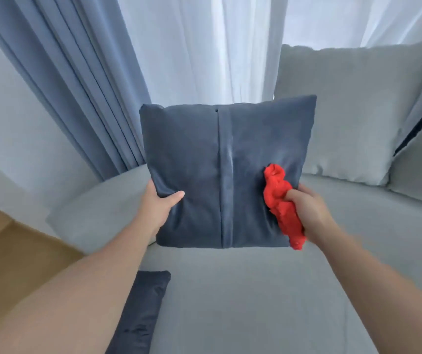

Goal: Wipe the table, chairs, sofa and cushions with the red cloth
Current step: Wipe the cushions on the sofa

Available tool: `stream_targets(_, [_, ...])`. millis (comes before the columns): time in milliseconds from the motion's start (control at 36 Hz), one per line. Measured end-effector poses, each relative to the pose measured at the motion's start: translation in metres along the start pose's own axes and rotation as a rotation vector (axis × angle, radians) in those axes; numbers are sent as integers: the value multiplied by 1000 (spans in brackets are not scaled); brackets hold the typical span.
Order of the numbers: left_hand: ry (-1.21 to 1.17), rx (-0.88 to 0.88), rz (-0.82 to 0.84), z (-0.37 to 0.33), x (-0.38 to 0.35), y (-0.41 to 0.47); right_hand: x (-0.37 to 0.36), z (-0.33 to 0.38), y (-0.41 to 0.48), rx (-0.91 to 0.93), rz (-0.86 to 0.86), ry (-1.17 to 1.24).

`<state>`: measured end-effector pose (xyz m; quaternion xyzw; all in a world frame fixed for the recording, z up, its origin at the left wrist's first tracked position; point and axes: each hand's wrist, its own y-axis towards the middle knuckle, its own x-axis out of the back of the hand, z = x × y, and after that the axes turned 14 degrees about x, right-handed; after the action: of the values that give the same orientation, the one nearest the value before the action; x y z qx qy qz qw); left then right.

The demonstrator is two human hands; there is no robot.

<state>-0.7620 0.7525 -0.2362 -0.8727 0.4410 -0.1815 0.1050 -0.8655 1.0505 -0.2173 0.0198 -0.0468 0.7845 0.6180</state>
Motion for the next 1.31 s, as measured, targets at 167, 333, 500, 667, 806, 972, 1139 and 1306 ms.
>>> stream_targets(167, [-90,-111,-111,-79,32,66,-48,68,85,165,6,-3])
stream_targets(333, [-110,-225,-85,-113,42,147,-84,83,154,209,-24,-23])
stream_targets(500, [-76,-157,-24,-103,34,221,-113,54,216,190,-19,-102])
stream_targets(667, [-66,-166,81,-114,16,263,-120,27,244,216,-96,-189])
stream_targets(806, [71,-97,62,-105,16,267,-122,14,244,203,-103,-402])
stream_targets(972, [223,-34,67,-88,16,247,-128,18,241,115,-35,-482])
stream_targets(1139, [347,97,-37,-58,29,215,-124,24,204,270,-128,-524])
stream_targets(1306, [387,120,-170,2,55,167,-144,0,134,126,25,-364])
